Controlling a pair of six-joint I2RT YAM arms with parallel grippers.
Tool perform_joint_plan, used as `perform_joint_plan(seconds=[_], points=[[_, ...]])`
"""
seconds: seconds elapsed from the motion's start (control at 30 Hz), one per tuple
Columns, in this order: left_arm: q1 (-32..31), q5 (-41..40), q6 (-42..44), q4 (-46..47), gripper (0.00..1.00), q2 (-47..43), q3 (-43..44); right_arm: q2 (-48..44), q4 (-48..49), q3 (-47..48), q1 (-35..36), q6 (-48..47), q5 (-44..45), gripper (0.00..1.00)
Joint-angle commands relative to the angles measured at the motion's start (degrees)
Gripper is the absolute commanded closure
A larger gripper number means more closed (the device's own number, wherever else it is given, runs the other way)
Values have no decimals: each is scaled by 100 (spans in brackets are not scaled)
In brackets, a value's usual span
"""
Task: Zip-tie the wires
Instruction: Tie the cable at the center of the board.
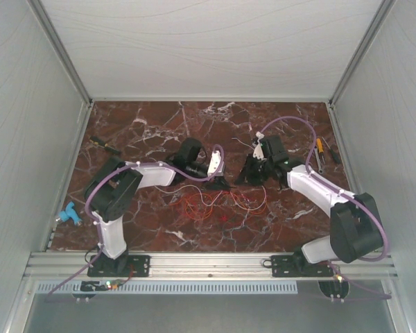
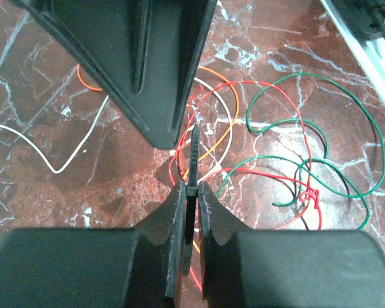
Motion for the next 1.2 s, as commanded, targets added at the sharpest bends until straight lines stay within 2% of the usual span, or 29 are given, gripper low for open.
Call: perform_joint_plan(seconds=[0.0,0.17,0.27,0.33,0.43,0.47,0.57,0.6,0.63,0.73,1.03,1.17], points=[[-9,-158,627,-747,99,76,331,-131,-673,127,5,-543,337,100],[-9,-119,397,-608,97,78,332,-147,-696,145,13,-517,99,100],[-9,38,552,-772,97,42,359,-371,-692,188,8,-604,24,99],[-9,261,1016,-1075,95,18,391,-430,-828,329,-17,-769,-88,80],[-11,551,1761,-1294,83,15,330,-276,-1044,559,-196,-952,-748,67],[-16,580,1918,-1336,77,20,317,-154,-1167,651,-265,-1005,-950,66],[-18,502,2321,-1347,39,12,283,230,-1768,955,-420,-1137,-1174,63],[-18,461,2491,-1392,7,6,283,302,-1862,1023,-444,-1181,-1224,63],[-18,428,2592,-1435,1,-5,301,356,-1926,1077,-451,-1236,-1248,63],[-9,354,2703,-1648,0,-57,455,378,-2042,1210,-473,-1339,-1221,62],[0,454,2286,-1977,0,-619,364,447,-2247,1562,-523,-1613,-1283,61],[47,92,756,-1518,0,-1111,70,306,-2195,1481,-318,-1939,-1276,61]])
